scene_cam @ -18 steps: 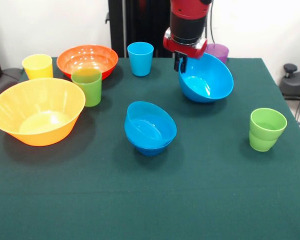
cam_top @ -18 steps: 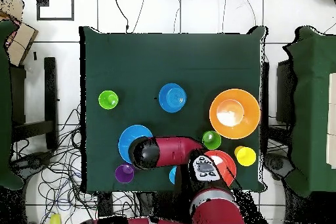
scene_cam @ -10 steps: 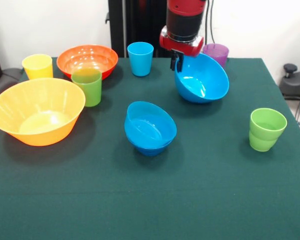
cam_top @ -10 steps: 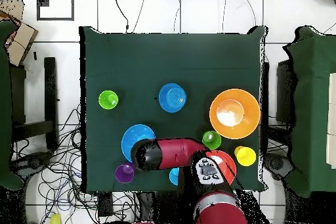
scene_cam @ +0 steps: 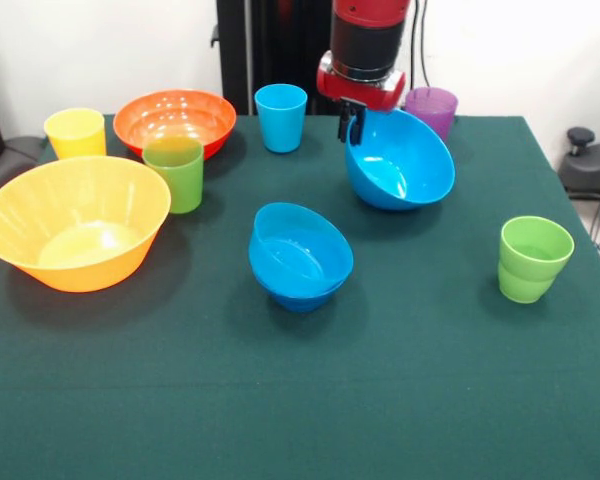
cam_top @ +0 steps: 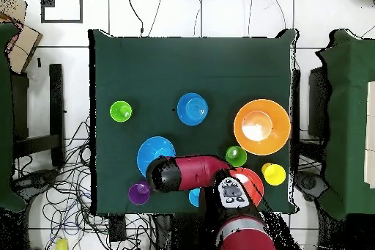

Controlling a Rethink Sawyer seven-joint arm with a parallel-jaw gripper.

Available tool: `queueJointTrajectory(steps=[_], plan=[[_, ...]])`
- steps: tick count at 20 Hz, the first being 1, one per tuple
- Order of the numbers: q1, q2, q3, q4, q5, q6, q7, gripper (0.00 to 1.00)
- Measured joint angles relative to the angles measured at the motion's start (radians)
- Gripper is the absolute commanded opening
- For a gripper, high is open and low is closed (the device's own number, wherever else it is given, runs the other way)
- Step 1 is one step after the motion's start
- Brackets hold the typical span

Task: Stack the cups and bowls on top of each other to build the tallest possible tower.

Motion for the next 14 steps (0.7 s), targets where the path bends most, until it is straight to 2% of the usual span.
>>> queueJointTrajectory(steps=[14], plan=[[-0.050, -0.072, 0.047, 0.000, 0.004, 0.021, 0.000, 0.00]])
